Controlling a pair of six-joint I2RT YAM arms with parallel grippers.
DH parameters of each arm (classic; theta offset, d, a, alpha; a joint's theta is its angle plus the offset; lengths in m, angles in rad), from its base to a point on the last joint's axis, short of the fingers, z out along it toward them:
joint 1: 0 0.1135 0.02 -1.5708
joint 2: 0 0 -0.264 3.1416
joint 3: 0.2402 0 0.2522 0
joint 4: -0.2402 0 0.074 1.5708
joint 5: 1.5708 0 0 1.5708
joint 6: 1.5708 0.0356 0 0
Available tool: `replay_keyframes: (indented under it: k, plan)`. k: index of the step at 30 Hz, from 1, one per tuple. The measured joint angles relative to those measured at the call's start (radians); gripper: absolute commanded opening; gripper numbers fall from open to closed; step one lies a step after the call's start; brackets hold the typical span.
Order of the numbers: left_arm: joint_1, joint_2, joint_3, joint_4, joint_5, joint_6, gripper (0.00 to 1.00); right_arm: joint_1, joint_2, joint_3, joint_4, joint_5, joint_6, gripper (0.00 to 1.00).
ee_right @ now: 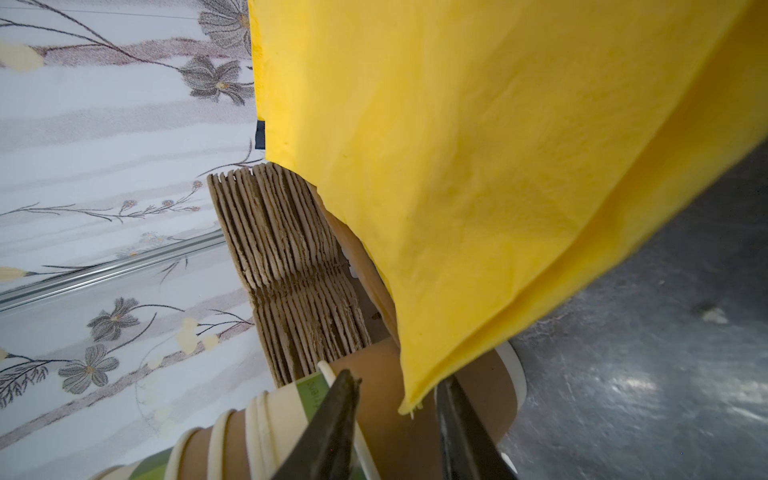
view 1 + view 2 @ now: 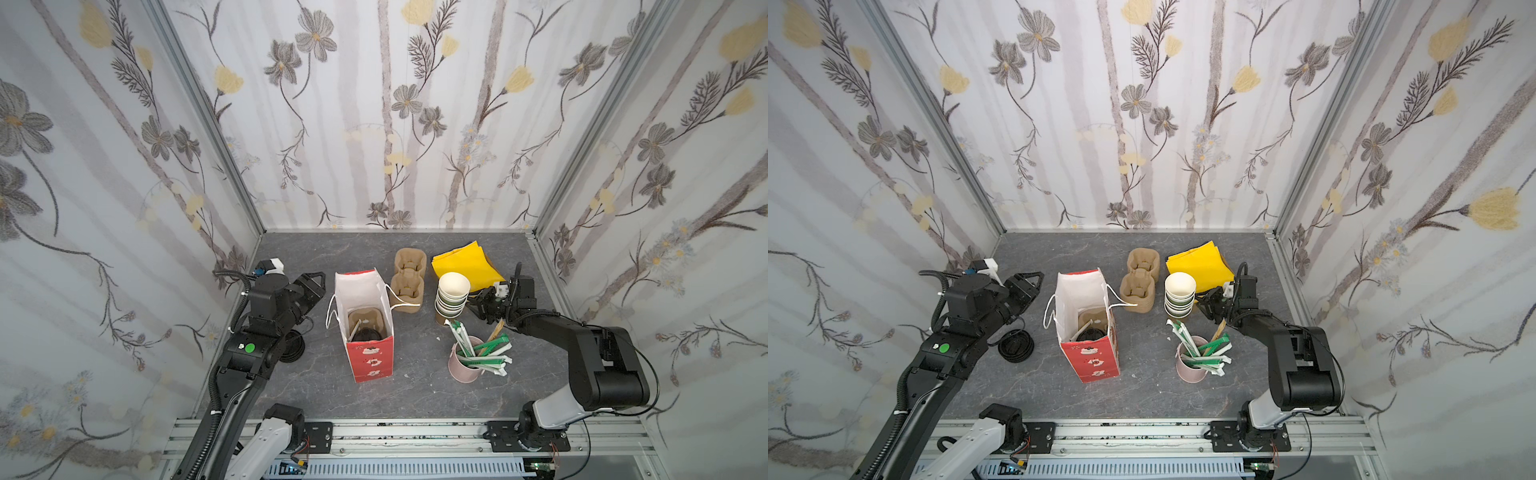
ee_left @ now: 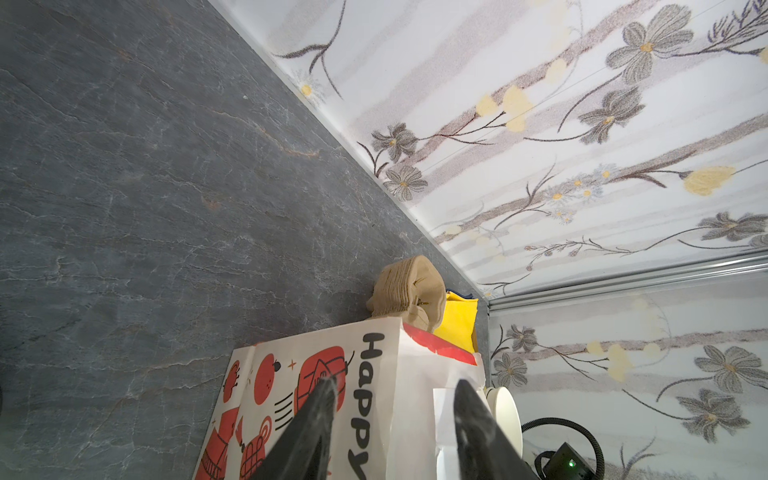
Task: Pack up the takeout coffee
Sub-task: 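Close the right gripper on the yellow napkin edge and lift slightly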
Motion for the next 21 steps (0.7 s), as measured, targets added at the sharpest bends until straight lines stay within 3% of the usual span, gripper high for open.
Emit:
replay_keyframes:
  k: [10, 21]
  plan:
    - [0.0, -0.009, -0.001, 0.0, 0.0, 0.0, 0.47, -0.007, 0.005, -0.006, 0.039, -0.003, 0.037, 0.0]
    - [0.0, -0.01, -0.002, 0.0, 0.0, 0.0, 0.47, -0.063, -0.112, -0.008, -0.008, -0.003, 0.017, 0.0]
